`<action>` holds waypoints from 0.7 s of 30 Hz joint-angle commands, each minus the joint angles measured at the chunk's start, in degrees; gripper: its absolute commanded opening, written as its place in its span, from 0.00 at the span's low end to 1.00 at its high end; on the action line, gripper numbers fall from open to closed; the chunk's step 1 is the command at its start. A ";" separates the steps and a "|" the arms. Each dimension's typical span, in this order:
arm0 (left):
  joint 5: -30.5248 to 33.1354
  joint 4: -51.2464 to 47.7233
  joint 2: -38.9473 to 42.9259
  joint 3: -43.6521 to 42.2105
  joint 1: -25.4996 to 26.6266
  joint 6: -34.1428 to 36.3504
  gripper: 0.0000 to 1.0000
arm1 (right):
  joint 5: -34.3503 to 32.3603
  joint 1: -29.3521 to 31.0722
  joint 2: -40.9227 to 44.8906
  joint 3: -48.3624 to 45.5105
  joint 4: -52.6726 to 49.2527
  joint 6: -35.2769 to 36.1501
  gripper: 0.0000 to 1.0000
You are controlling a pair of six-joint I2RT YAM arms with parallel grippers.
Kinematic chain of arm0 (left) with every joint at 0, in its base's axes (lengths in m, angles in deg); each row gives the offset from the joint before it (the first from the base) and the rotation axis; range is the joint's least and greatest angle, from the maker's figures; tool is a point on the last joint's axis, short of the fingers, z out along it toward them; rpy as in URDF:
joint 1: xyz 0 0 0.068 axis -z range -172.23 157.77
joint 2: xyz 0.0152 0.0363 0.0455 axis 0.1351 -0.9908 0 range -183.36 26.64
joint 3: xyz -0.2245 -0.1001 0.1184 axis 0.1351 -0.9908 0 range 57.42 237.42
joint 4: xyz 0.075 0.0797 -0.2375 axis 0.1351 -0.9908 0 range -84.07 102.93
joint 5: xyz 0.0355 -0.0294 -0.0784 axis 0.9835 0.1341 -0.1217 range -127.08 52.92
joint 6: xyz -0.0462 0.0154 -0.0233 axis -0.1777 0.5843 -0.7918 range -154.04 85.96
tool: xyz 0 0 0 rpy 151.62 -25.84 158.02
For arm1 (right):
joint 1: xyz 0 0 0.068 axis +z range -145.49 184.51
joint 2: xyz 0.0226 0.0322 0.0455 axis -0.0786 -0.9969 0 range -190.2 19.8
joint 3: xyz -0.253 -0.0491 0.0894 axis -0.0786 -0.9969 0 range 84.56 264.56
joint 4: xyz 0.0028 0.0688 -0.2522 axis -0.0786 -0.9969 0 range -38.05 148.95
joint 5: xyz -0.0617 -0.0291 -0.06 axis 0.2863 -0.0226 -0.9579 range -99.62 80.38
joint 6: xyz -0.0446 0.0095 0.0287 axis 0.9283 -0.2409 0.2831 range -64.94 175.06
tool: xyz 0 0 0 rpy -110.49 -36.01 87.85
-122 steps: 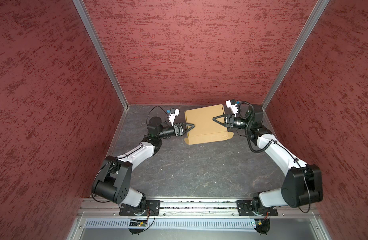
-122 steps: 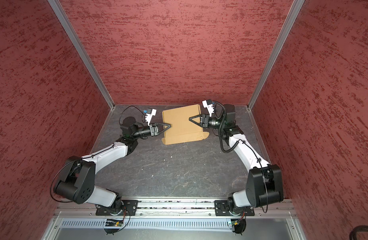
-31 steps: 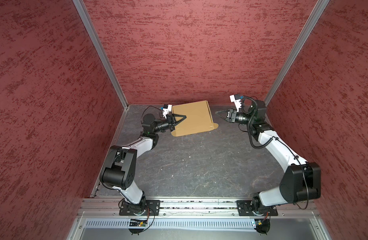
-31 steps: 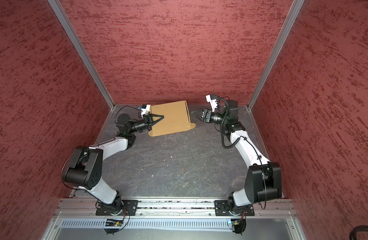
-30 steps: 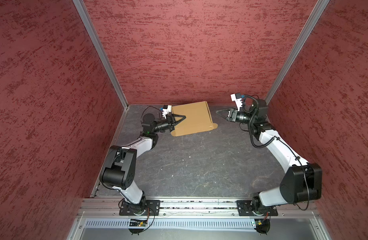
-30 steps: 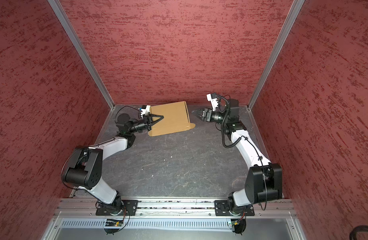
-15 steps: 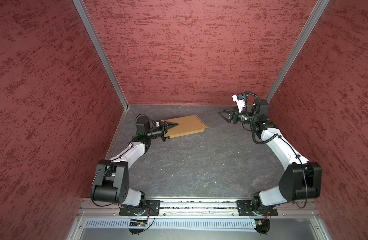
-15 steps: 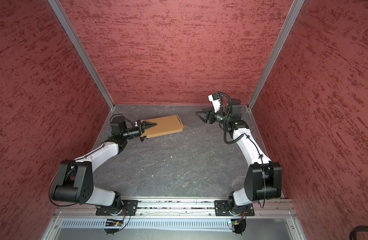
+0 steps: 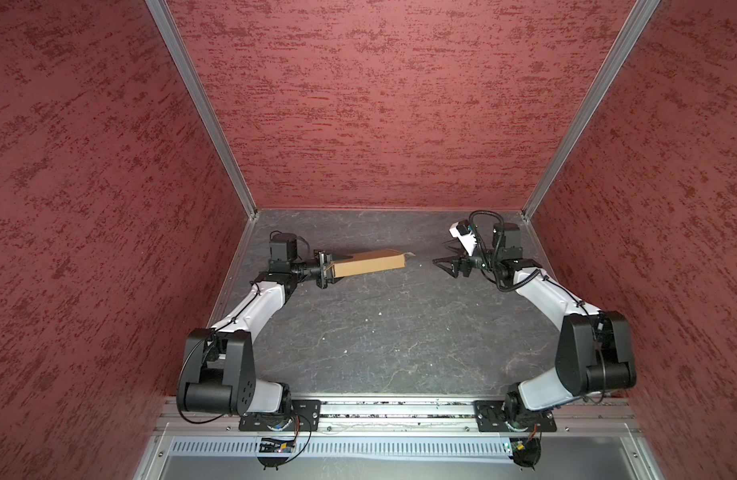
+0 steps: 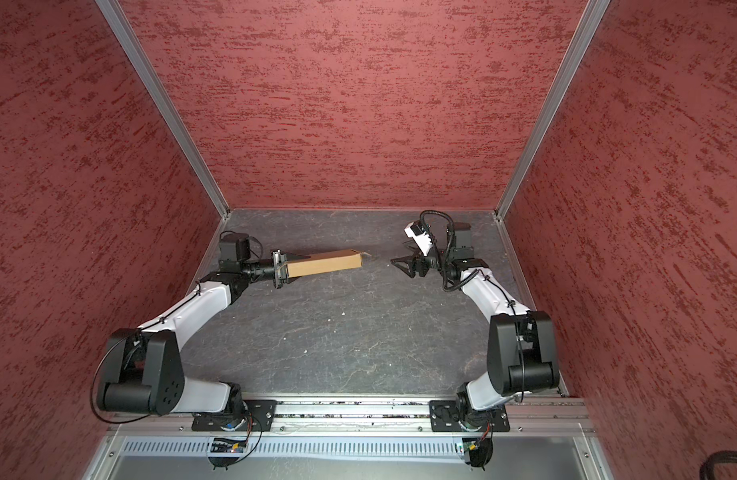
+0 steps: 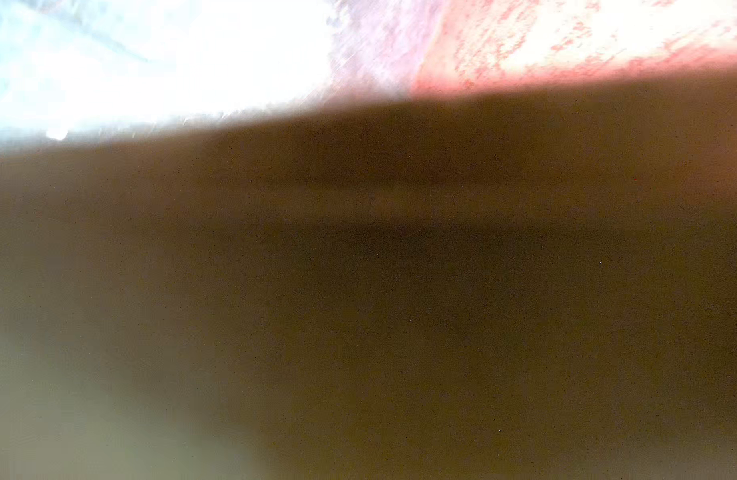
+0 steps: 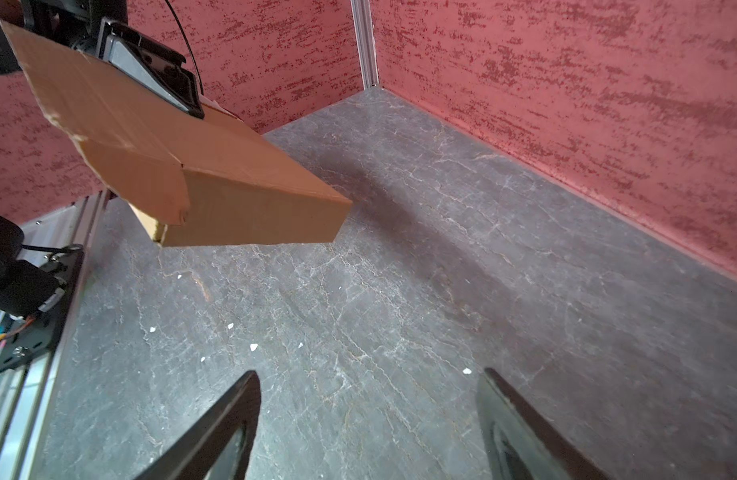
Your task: Fold the paper box
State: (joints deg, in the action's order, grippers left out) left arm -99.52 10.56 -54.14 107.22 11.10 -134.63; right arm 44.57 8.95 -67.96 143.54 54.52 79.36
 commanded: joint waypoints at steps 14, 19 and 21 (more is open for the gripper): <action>1.05 -5.55 0.25 3.72 3.59 -8.48 0.21 | 13.39 3.11 -3.86 5.95 -7.12 23.32 0.84; 1.71 3.20 -2.83 2.24 4.96 -12.74 0.20 | 18.91 3.19 -2.13 4.66 -6.78 23.84 0.85; 1.62 5.36 -4.30 2.07 5.62 -13.37 0.20 | 20.05 3.34 -1.49 4.65 -8.30 24.76 0.85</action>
State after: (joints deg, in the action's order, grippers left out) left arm -98.23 10.45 -56.37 109.28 15.82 -145.08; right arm 57.84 11.93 -71.79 148.76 48.36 99.11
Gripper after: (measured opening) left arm 0.414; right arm 0.854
